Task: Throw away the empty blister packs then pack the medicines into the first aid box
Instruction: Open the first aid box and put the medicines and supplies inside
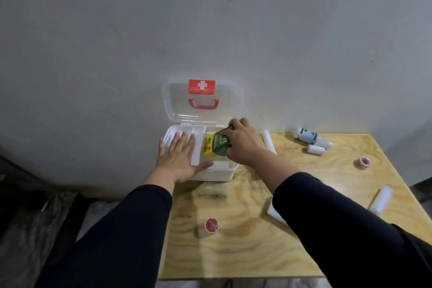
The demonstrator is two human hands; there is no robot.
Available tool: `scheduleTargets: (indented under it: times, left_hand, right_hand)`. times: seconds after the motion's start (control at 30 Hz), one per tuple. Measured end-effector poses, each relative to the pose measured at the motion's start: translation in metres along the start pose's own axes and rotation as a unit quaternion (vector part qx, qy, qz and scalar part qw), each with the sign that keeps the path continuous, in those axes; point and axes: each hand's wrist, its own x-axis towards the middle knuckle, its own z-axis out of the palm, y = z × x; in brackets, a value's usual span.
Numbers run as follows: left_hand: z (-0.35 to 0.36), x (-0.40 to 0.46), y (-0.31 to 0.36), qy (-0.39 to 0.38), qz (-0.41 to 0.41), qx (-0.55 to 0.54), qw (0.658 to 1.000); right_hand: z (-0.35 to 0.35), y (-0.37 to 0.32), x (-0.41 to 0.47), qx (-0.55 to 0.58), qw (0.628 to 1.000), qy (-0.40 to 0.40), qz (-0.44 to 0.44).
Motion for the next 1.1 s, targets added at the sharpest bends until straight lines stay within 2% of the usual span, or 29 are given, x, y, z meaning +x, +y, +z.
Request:
scheduleTargets:
  times: [0.17,0.33,0.53,0.6,0.7,1.1]
  left_hand:
    - [0.010,0.003,0.014,-0.004,-0.004,0.051,0.999]
    - [0.013,0.008,0.030,0.005,-0.003,0.046,0.999]
    - [0.008,0.007,0.040,0.080,0.028,-0.009,0.996]
    - [0.006,0.008,0.032,0.102,0.017,-0.017,0.994]
    - [0.007,0.010,0.021,0.078,-0.015,-0.052,0.995]
    - [0.014,0.013,0.020,0.078,-0.032,-0.081,0.993]
  right_hand:
    - [0.012,-0.003,0.004,-0.001,1.000,0.001,0.004]
    - [0.011,0.012,0.005,-0.026,1.000,-0.004,0.001]
    - [0.008,0.031,0.002,-0.024,0.999,-0.016,0.027]
    - [0.007,0.033,0.003,-0.003,0.999,-0.014,0.040]
    - [0.009,0.031,0.004,0.046,0.997,-0.009,0.063]
    - [0.050,0.013,0.020,0.167,0.980,-0.038,0.102]
